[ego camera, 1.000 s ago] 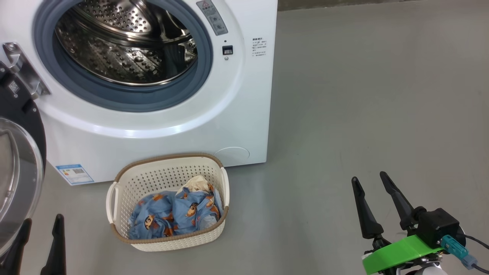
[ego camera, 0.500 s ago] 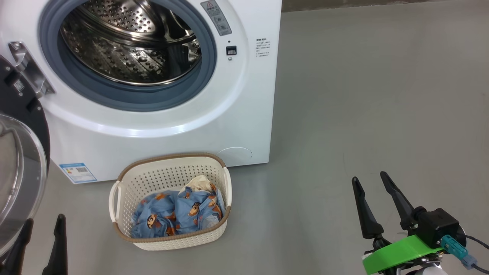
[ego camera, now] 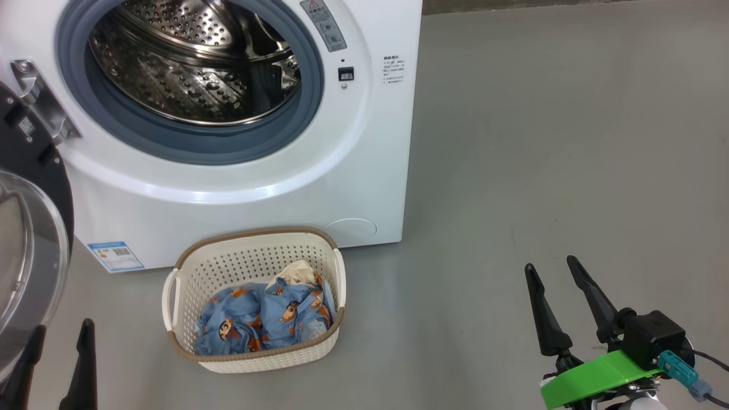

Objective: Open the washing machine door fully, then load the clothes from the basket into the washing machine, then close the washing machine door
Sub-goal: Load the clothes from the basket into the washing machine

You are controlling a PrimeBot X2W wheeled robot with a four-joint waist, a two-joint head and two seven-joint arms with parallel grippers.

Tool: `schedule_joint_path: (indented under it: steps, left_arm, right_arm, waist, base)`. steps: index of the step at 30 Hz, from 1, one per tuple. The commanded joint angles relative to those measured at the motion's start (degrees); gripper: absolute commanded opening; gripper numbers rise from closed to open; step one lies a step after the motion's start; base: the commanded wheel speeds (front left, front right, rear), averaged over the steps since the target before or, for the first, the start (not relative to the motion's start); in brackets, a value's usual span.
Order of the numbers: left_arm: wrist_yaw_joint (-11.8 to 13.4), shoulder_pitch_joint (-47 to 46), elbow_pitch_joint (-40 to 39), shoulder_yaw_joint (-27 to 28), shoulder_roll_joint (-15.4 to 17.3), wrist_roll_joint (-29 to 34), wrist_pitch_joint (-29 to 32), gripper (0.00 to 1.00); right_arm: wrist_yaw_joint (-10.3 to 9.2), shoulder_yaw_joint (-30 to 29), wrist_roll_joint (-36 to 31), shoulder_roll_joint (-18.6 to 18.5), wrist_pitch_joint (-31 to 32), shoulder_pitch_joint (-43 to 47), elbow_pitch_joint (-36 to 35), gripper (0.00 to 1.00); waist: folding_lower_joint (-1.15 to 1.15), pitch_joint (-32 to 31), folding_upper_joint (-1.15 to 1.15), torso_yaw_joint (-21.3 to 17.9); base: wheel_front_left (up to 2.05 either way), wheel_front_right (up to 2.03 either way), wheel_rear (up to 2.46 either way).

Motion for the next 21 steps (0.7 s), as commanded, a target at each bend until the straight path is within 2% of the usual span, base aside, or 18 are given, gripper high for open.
schedule_joint_path:
  steps: [1, 21]
  left_arm:
    - [0.32, -1.39, -1.44, 2.40, 1.95, -0.61, -0.37, 1.00]
    - [0.32, -2.73, -1.14, 3.21, 2.10, -1.54, -0.37, 1.00]
  right_arm:
    - [0.09, 1.37, 0.12, 0.01, -0.69, -0.44, -1.55, 1.00]
    - [0.09, 0.99, 0.37, 0.01, -0.69, -0.49, -2.22, 1.00]
  waist:
    - [0.00, 0.01, 0.00, 0.03]
    - [0.00, 0.77, 0.00, 0.56]
  base:
    - [0.87, -0.87, 0.00]
    - [1.30, -1.30, 0.00]
